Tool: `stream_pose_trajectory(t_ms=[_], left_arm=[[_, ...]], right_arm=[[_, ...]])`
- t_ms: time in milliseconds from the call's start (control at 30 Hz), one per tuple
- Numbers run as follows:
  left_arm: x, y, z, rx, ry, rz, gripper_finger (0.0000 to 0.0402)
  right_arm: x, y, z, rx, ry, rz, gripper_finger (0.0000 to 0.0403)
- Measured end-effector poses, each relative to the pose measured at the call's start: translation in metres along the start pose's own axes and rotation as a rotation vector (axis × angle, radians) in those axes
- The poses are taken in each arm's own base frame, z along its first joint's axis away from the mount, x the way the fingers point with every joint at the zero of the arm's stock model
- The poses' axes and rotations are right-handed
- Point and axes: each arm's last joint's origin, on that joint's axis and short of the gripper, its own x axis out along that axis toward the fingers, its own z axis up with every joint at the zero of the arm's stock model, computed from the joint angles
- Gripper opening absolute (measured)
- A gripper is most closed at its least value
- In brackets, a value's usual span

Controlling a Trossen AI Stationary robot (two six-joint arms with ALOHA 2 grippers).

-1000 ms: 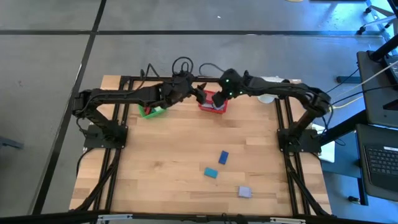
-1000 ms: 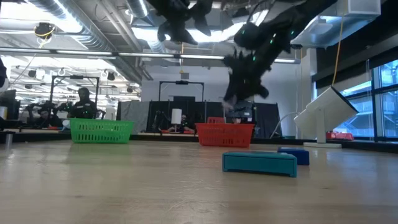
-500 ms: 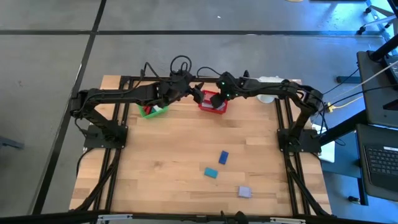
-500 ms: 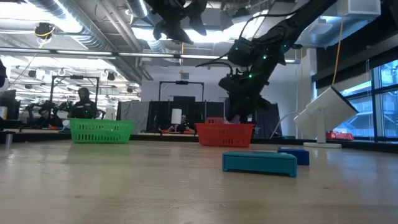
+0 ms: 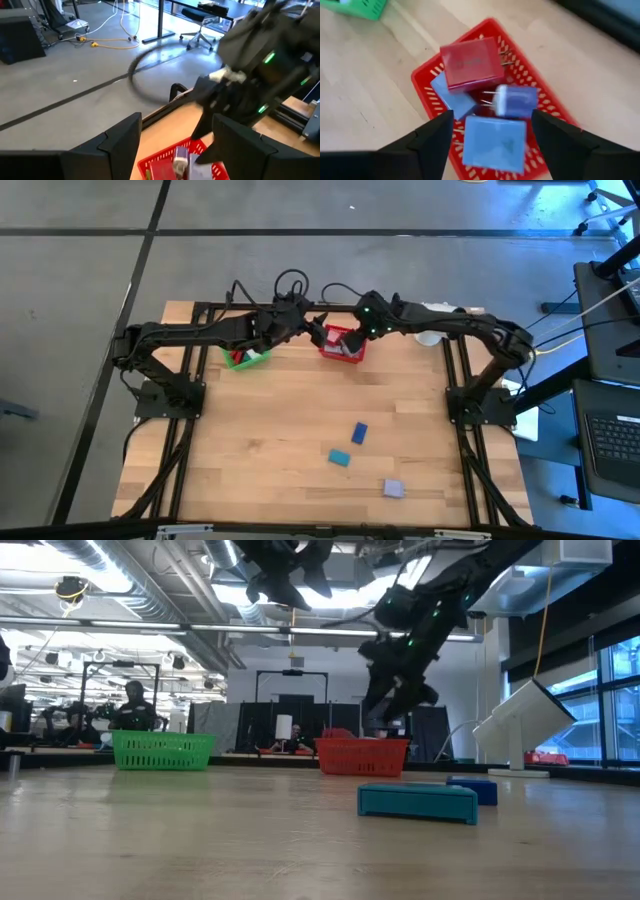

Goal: Pick & Place Office items
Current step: Put the blue digital clock into the green bin

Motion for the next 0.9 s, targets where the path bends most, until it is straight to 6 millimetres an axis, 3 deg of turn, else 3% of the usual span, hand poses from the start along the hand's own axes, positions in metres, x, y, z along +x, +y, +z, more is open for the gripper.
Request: stream_pose_trajectory(t_ms=[200,533,700,900], left_arm=[[-0.001,0.002,-0.007,0.007,0.065,0.018,0.0239],[-0.003,-0.005,-0.041,-0.058,0.380,-0.069,0.0239],[-0.005,-0.027,-0.060,0.011,0.475,-0.200,0.0239],[-0.014,-0.060,-0.091,0.370,0.566,-0.464,0.0239]], right_arm=[[-0.049,0.003,-0.005,-0.084,0.005,0.002,0.0273],[-0.116,0.018,-0.037,-0.349,0.082,0.044,0.0258],[-0.131,0.025,-0.050,-0.466,0.120,0.066,0.0252],[-0.133,0.035,-0.057,-0.428,0.138,0.087,0.0246]])
